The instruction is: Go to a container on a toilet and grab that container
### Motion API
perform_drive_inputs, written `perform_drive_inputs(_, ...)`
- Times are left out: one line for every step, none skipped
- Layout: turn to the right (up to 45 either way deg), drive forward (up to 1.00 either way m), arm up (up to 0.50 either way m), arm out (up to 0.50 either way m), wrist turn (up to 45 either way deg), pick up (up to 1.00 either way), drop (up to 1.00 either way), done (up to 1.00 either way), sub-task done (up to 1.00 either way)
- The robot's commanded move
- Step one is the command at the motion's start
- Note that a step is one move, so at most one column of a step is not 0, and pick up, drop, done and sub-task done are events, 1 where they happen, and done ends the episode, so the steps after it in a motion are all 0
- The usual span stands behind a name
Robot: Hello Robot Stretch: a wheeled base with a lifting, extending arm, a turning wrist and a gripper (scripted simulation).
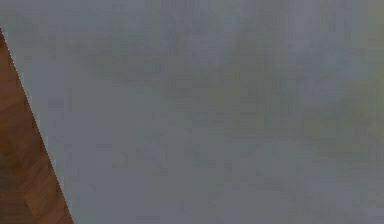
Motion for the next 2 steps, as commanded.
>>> perform_drive_inputs(0.0, 0.0, -0.3, 0.0, 0.0, 0.0, 0.0, 0.0, 0.0)
perform_drive_inputs(0.0, 0.0, 0.0, 0.0, 0.0, 1.0, 0.0, 0.0, 0.0)
